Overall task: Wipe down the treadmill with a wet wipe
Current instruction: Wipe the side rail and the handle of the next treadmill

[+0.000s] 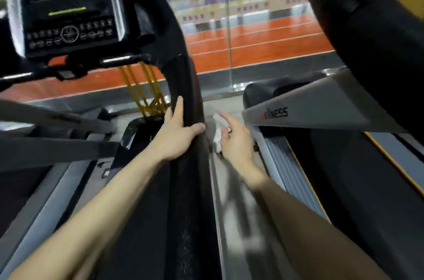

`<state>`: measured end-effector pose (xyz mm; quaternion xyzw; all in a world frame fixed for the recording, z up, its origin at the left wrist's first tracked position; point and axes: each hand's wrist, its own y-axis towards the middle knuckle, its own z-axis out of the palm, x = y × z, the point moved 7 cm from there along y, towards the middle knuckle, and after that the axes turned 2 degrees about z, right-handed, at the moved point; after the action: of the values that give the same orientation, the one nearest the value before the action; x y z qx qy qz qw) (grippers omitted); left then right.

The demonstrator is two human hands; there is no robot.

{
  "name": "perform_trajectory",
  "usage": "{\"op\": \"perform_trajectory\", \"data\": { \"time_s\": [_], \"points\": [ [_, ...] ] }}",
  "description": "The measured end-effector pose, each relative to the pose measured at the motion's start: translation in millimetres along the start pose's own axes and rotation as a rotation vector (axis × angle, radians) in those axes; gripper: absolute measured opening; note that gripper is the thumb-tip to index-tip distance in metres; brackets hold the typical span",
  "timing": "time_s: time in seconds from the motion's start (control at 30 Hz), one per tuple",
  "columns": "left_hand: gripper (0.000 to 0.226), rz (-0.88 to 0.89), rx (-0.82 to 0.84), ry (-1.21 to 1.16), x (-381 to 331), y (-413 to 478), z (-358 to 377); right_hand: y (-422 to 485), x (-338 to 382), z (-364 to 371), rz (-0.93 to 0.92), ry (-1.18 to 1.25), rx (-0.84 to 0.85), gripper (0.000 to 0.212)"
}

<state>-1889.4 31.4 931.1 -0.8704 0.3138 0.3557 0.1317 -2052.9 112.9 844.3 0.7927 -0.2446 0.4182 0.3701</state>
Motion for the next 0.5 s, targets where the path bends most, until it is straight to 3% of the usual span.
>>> {"op": "perform_trajectory", "data": {
  "time_s": [0.13, 0.33, 0.5],
  "points": [
    [0.098, 0.001, 0.009, 0.006, -9.2, -13.8, -2.2, 27.5, -9.4, 32.0, 0.112, 0.104, -0.029, 0.051],
    [0.091, -0.025, -0.014, 0.008, -8.6, -24.9, -6.5, 102.0, -40.1, 67.4, 0.165, 0.074, 0.035, 0.050],
    [0.066, -0.088, -0.168, 0.050, -16.8, -5.7, -23.2, 154.2, -92.8, 113.0, 0.215, 0.029, 0.152, 0.054]
  ]
}}
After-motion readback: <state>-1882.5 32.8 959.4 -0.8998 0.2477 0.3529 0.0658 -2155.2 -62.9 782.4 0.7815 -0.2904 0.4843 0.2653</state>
